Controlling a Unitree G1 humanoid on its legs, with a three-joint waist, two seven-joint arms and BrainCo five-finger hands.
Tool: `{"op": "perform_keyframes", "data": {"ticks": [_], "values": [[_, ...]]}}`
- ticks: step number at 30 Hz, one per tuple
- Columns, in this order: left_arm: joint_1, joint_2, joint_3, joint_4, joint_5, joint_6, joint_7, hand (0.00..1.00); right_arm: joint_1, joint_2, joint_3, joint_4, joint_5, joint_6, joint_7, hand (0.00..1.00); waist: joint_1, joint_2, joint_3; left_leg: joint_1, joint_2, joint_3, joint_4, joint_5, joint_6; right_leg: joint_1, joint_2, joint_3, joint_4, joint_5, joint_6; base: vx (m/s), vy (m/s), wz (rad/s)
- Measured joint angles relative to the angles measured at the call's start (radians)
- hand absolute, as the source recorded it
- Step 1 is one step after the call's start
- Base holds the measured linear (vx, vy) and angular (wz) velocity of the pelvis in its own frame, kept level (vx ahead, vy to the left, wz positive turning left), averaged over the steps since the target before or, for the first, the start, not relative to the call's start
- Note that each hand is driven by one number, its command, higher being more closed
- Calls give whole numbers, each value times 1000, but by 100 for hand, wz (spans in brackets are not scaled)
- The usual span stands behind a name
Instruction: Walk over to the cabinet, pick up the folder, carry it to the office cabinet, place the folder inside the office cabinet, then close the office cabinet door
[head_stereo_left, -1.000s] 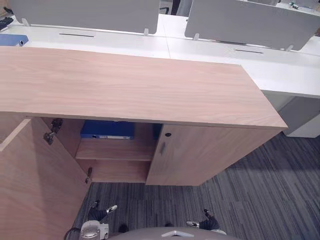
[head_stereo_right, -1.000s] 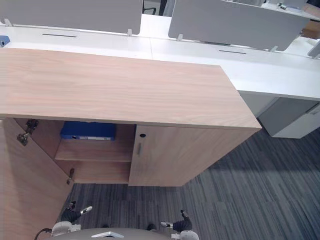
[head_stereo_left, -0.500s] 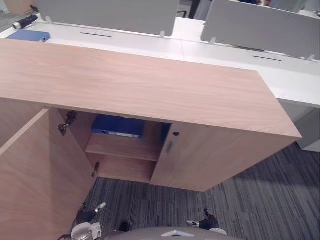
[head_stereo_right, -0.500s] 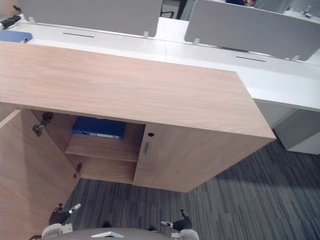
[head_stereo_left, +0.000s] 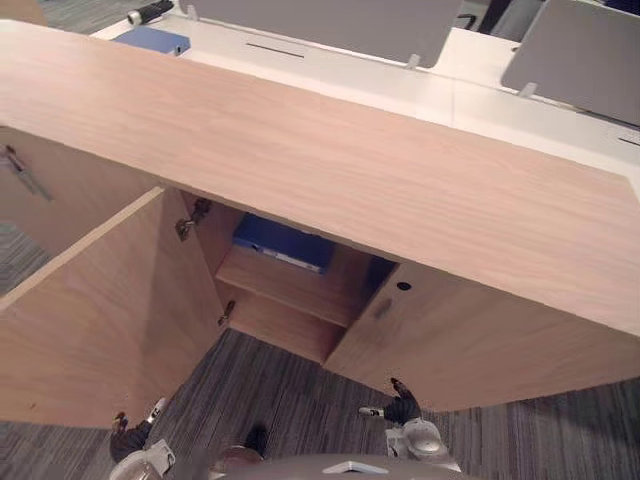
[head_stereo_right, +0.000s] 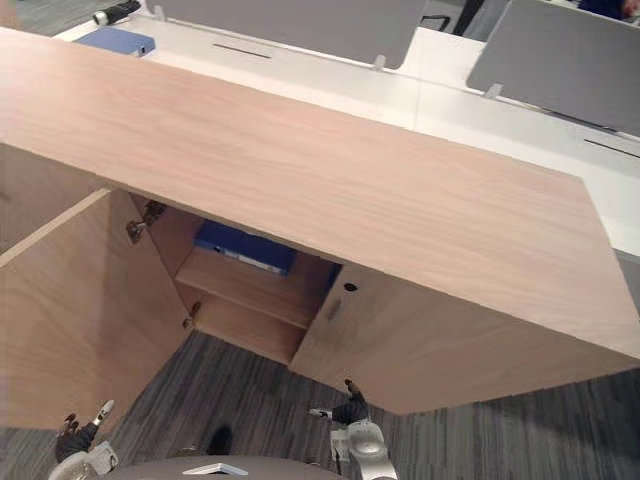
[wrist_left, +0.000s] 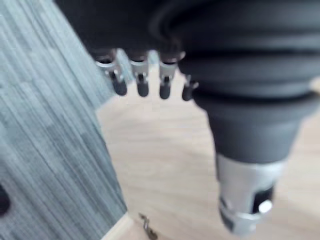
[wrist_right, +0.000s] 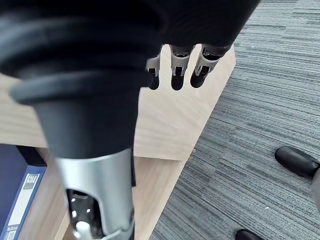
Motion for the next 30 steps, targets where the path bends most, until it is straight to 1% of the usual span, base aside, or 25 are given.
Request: {"op": "perform_keyframes", "data": {"ticks": [1, 2, 3, 4, 5, 6, 7, 9, 10, 12, 13, 14, 15, 17, 20, 26, 27, 30], "values": [[5, 0, 6, 1, -4, 0, 0, 0, -6, 0, 1, 0, 0, 0, 0, 0, 2, 6, 5, -2, 0, -7, 0, 1, -1, 0, 0, -6, 2, -2, 1, -45, -47, 26], [9, -2, 20, 1, -4, 0, 0, 0, -6, -1, 4, 0, 0, 0, 0, 0, 5, 0, 4, -3, 0, -18, 0, 4, -2, 1, 0, -15, 8, -5, 3, -45, -51, 27], [9, -3, 38, 1, -4, 0, 0, 0, -6, -4, 15, 0, 0, 0, 1, 0, 14, 5, 12, -8, 1, -26, 0, 8, -6, -1, 0, -22, 16, -12, 4, -42, -41, 26], [9, -3, 45, 2, -4, 0, 0, 0, -7, -3, 18, 0, 0, 0, 1, 0, 18, 5, 15, -12, 2, -31, 0, 10, -7, -1, 1, -26, 19, -14, 5, -59, -54, 28], [9, -5, 63, 2, -3, 0, 1, 0, -10, -2, 22, 0, 0, 0, 2, 0, 20, -3, 15, -13, 3, -45, 0, 14, -11, 0, 1, -40, 26, -21, 5, -59, -58, 30], [9, -4, 84, 2, -3, 0, 2, 0, -12, -2, 24, 0, 1, 0, 2, 0, 22, 8, 23, -17, 3, -53, 0, 16, -12, 0, 1, -48, 31, -26, 5, -55, -57, 25], [9, -5, 99, 2, -3, 0, 2, 0, -15, -3, 24, 0, 1, 0, 2, 0, 27, 6, 24, -20, 4, -53, 0, 16, -12, 0, 2, -48, 34, -27, 5, -64, -50, 14], [15, -1, 170, 2, -3, 0, 16, 0, -20, -4, 29, 0, 1, 0, 2, 0, 42, 6, 24, -21, 7, -55, 0, 16, -12, -1, 3, -48, 41, -33, 6, -51, -40, 2], [16, 0, 191, 2, -3, 0, 17, 0, -20, -4, 29, 0, 1, 0, 2, 0, 45, 6, 24, -21, 7, -56, 0, 16, -12, -1, 3, -49, 42, -34, 7, -22, -42, 6], [22, 21, 266, 1, -2, 0, 20, 0, -25, -4, 32, 0, 1, -1, 2, 0, 49, 6, 24, -27, 5, -69, 0, 17, -14, -1, 2, -61, 45, -39, 7, -11, -33, 16], [22, 32, 279, 1, -2, 0, 20, 0, -25, -4, 33, 0, 1, -1, 2, 0, 49, 6, 24, -30, 4, -76, 0, 17, -15, -1, 2, -68, 46, -41, 7, 3, -40, 23], [23, 58, 308, -1, 0, 0, 20, 0, -26, -4, 37, 0, 2, -1, 2, 0, 55, 5, 26, -32, 4, -81, 0, 18, -15, -1, 2, -72, 48, -45, 6, 9, -47, 15], [25, 85, 325, -2, 2, 0, 20, 0, -27, -5, 44, 0, 2, -2, 2, 0, 68, 5, 26, -31, 3, -82, 0, 18, -15, -1, 1, -72, 51, -48, 5, 14, -46, 9], [25, 122, 343, -3, 8, 0, 19, 0, -34, -6, 58, 0, 2, -2, 3, 0, 75, 6, 27, -32, 2, -91, 0, 18, -15, -1, 1, -80, 56, -53, 3, 11, -36, 11], [25, 165, 347, -5, 20, 0, 17, 0, -54, -6, 61, 0, 4, -4, 3, 0, 76, 7, 29, -37, 0, -104, 0, 19, -17, 1, 0, -96, 58, -57, 0, -2, -45, 16], [23, 207, 345, -19, 61, 2, -12, 0, -71, -8, 64, 0, 8, -5, 18, 0, 86, 9, 32, -37, 1, -103, 0, 19, -17, 1, 1, -95, 58, -57, 0, -15, -30, 0], [22, 224, 345, -37, 68, 2, -24, 0, -71, -10, 66, 0, 9, -5, 22, 0, 89, 9, 33, -37, 1, -102, 0, 18, -17, 1, 1, -94, 59, -57, -1, -32, -38, -1], [20, 262, 345, -40, 68, 2, -28, 0, -71, -15, 68, 0, 10, -5, 25, 0, 91, 10, 34, -37, 2, -100, 0, 16, -17, 1, 1, -92, 59, -58, -1, -19, -23, -1]]}}
